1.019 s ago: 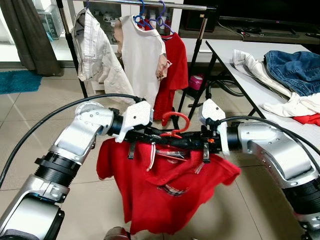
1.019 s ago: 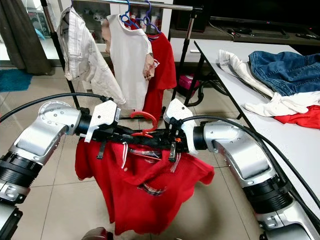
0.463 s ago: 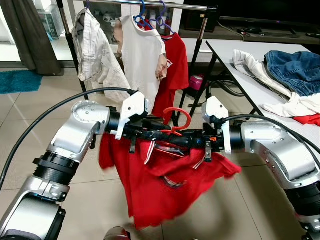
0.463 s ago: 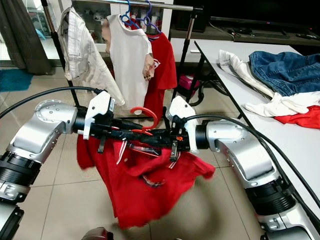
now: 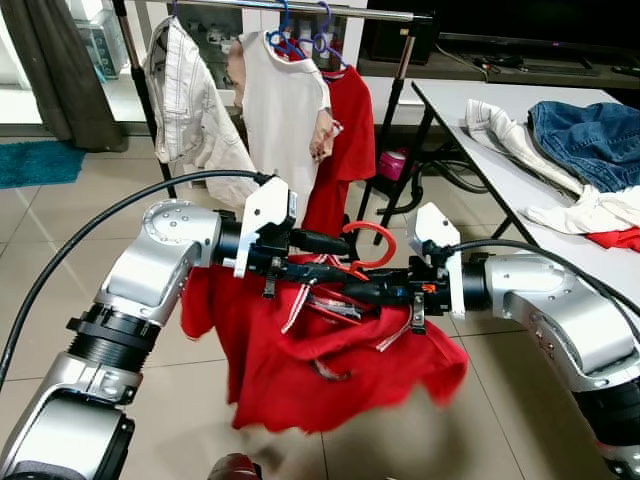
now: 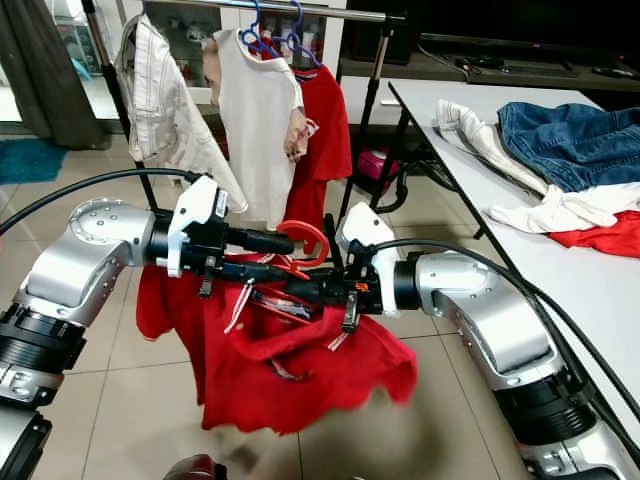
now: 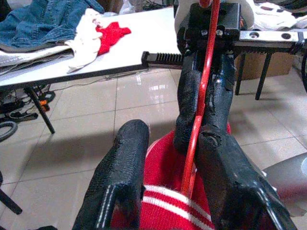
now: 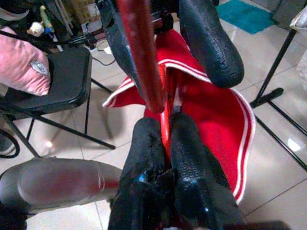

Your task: Hang hanger

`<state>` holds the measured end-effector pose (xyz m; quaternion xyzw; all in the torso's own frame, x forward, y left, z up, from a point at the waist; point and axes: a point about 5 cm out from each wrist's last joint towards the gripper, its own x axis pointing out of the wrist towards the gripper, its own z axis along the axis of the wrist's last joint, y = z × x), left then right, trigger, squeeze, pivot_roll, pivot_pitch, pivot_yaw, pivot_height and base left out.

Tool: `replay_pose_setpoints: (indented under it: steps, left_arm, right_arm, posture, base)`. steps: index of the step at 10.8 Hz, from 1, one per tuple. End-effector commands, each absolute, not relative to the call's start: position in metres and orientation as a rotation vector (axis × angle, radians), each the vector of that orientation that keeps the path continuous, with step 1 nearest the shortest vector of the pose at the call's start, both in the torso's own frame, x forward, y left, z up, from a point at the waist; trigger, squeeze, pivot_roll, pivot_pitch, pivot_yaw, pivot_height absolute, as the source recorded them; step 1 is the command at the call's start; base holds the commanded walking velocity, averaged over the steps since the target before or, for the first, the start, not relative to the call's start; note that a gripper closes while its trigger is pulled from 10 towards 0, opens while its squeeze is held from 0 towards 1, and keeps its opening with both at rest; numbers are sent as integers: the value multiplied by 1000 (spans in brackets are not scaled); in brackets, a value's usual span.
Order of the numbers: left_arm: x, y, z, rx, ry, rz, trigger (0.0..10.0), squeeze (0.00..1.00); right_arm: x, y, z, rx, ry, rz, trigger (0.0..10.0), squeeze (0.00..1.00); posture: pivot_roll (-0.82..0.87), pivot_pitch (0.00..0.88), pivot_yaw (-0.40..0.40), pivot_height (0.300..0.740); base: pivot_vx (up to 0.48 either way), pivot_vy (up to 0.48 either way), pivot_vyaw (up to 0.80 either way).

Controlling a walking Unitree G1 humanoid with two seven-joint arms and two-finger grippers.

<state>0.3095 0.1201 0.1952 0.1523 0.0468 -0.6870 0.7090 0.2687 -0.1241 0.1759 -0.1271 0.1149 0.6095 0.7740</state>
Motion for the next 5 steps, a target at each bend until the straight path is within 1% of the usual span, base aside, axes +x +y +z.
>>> replay_pose_setpoints:
  steps: [1, 3, 5]
  left_arm:
    - [309, 119, 213, 353, 20, -1526, 10000, 0]
    - [310, 122, 211, 328, 19, -1515, 10000, 0]
    - [314, 121, 197, 415, 121, -1521, 10000, 0]
  right_arm:
    - [265, -127, 167, -289, 292, 1306, 0, 0]
    - [262, -126, 165, -281, 292, 1292, 0, 0]
    - [262, -127, 169, -307, 278, 1304, 0, 0]
  posture:
    - [41, 0, -54, 740]
    - [21, 0, -51, 740]
    - [20, 0, -54, 740]
  base:
    - [0, 0, 0]
    - [0, 0, 0]
    - [0, 0, 0]
